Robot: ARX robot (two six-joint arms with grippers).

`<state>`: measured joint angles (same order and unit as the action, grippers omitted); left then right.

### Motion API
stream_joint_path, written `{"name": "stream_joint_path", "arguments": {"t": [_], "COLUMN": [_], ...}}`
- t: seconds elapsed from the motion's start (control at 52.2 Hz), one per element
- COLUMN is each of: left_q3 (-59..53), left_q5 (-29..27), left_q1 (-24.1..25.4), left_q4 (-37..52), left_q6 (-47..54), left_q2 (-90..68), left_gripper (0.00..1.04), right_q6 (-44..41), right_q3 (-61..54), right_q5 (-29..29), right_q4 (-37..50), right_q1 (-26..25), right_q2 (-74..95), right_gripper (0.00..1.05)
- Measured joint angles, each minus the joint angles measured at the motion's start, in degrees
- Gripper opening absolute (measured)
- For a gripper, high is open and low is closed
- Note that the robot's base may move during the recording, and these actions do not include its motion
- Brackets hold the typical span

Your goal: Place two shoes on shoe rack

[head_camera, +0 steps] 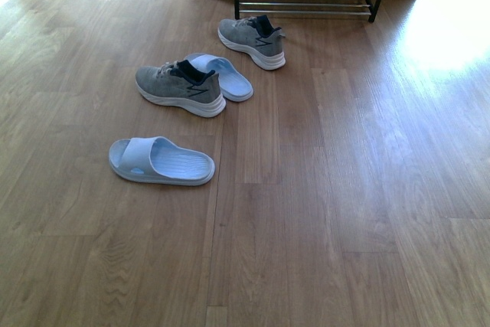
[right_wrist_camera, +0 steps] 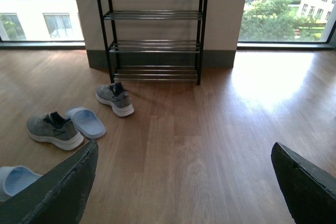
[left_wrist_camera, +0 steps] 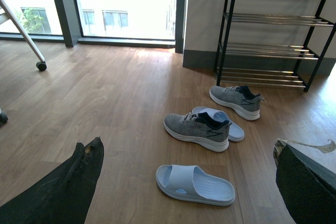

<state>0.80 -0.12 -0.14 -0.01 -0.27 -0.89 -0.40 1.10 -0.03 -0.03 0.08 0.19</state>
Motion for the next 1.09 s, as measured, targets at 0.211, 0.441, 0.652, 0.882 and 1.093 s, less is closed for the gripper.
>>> {"name": "stream_joint_path", "arguments": {"t": [0.211,0.441,0.652,0.882,1.093], "left_q3": [0.0,0.0,0.0,0.0,0.0], "left_q5": [0.0,0.0,0.0,0.0,0.0], "left_q1": [0.0,0.0,0.0,0.0,0.0], "left_q4": [0.0,0.0,0.0,0.0,0.0], "left_q6": [0.0,0.0,0.0,0.0,0.0], "left_q2": [0.0,0.0,0.0,0.0,0.0], "left_gripper": [0.95,0.95,0.95,0.95,0.95], "right_q6": [0.0,0.0,0.0,0.0,0.0], "right_q3": [0.0,0.0,0.0,0.0,0.0], "right_q5": [0.0,0.0,0.0,0.0,0.0], "right_q4": [0.0,0.0,0.0,0.0,0.0], "right_q1": [0.0,0.0,0.0,0.0,0.0], "right_q2": [0.0,0.0,0.0,0.0,0.0], "right_gripper": [0.96,0.96,0.96,0.96,0.96]}}
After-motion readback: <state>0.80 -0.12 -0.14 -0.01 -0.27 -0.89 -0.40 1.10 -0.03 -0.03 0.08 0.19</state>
